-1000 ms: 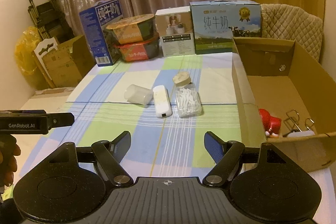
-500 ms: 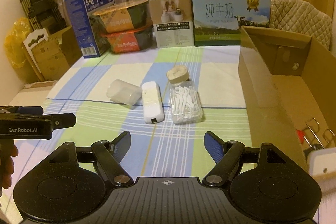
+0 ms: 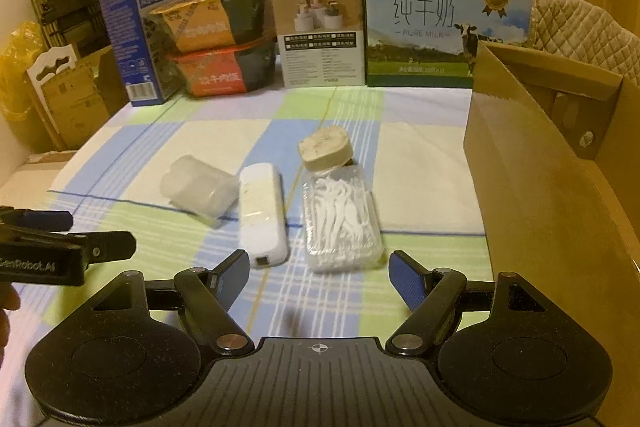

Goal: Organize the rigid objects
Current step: 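Grasp the clear box of floss picks with the right gripper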

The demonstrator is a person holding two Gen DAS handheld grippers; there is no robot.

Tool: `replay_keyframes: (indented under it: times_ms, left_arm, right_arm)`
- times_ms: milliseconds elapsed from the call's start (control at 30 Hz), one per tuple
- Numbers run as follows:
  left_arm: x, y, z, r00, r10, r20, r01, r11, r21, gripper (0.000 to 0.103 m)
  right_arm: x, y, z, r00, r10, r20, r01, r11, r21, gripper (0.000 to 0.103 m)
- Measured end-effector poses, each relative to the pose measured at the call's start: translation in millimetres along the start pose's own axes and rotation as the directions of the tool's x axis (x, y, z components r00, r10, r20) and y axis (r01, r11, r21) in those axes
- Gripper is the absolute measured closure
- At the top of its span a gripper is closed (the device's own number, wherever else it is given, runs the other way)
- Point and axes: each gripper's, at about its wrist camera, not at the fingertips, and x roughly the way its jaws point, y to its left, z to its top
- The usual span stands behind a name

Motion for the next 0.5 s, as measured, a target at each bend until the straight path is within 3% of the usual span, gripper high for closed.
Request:
replay_keyframes:
  times_ms: [233,500]
  left_arm:
    - [23.0,3.8,14.2,0.999,-0.018,0.028,0.018,1.0,-0.004,0.001]
    - [44.5,-11.8,25.2,0.999,-0.017,0.051,0.011,0.992,0.122,0.001]
  right_arm:
    - [33.4,-6.2,8.6,1.0,-0.023,-0.016,0.022,0.999,-0.029,0.029]
    - [60.5,-14.2,19.6,0.999,-0.002,-0.039,0.0,0.999,-0.033,0.03]
